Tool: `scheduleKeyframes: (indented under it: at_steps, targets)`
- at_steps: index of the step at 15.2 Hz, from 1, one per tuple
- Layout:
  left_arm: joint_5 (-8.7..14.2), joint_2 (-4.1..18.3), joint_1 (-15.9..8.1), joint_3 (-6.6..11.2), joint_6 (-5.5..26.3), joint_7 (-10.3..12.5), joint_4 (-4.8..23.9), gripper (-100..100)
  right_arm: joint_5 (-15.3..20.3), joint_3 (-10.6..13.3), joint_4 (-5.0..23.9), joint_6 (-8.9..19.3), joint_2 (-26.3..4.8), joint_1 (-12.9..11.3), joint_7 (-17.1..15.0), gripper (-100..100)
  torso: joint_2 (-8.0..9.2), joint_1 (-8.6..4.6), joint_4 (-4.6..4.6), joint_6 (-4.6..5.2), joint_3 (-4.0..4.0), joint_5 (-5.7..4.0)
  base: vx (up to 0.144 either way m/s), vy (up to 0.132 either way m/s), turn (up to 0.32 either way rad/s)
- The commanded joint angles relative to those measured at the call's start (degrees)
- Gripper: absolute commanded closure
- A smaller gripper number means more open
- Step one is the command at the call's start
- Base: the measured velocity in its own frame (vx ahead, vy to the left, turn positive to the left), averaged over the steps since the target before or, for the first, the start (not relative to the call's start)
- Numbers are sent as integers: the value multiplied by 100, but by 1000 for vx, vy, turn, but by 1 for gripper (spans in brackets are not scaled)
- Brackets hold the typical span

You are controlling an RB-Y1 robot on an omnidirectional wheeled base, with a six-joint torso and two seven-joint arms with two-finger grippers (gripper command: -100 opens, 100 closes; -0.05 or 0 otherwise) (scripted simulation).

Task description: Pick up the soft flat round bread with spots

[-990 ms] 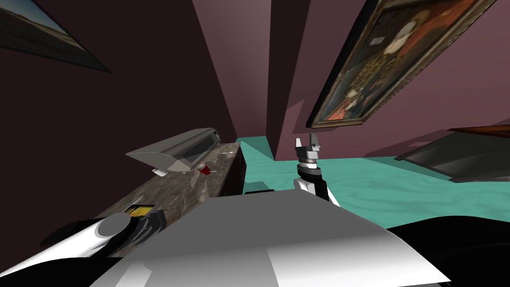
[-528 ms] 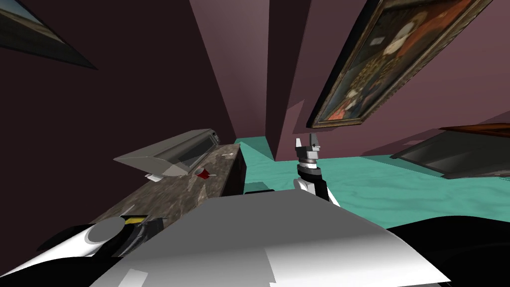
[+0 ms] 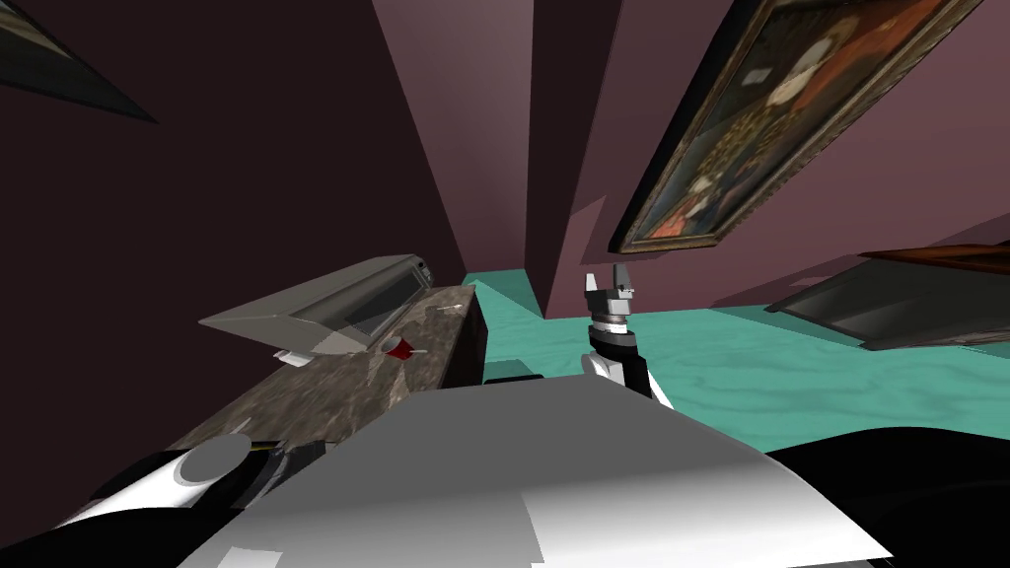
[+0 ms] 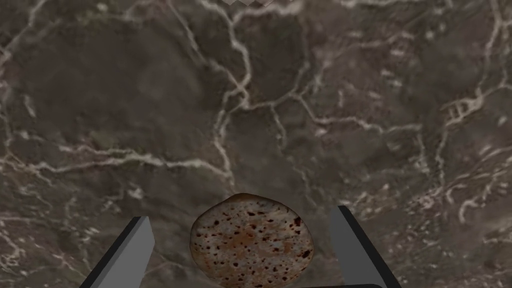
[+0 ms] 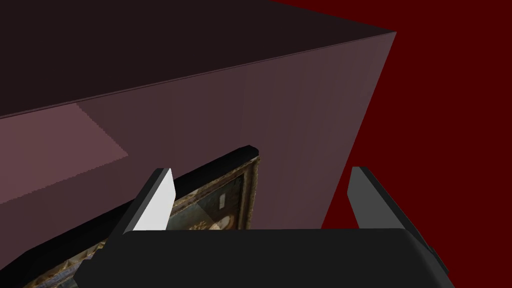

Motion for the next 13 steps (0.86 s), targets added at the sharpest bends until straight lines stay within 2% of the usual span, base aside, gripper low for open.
scheduleKeyframes:
  at_steps: [1, 2, 3, 4, 8, 9, 12, 13]
  targets:
    - [-77, -22, -45, -97, -198, -38, 163, -100, 0, 0, 0, 0, 0, 0, 0, 0, 0, 0, 0, 0, 0, 0, -38, -17, -3]
    - [-97, -28, -56, -122, -244, -47, 204, -100, 0, 0, 0, 0, 0, 0, 0, 0, 5, -3, 1, 0, 3, -1, -33, -14, -3]
    - [-69, -26, -37, -87, -160, -28, 133, -100, 0, 0, 0, 0, 0, 0, 0, 0, 7, -3, 2, 0, 4, -1, -18, -8, -3]
    - [-75, -24, -43, -94, -190, -37, 153, 100, 0, 0, 0, 0, 0, 0, 0, 0, 5, -1, 1, -1, 4, -1, -6, -3, -1]
    - [-73, -24, -42, -93, -190, -36, 151, 100, 0, 0, 0, 0, 0, 0, 0, 0, -3, 10, -1, -1, -1, 4, 0, 0, 0]
    - [2, 2, 0, 1, -16, -2, 1, 100, 0, 0, 0, 0, 0, 0, 0, 0, -3, 11, -1, -1, -2, 4, 13, 8, 4]
    - [81, 26, 44, 99, 166, 34, -162, 100, 0, 0, 0, 0, 0, 1, 0, 0, -15, 14, -3, -1, -8, 1, 31, 14, 8]
    - [43, 17, 22, 53, 72, 16, -87, 100, 0, 0, 0, 0, 0, 1, 0, 0, -17, 14, -3, -1, -9, 2, 18, 9, 2]
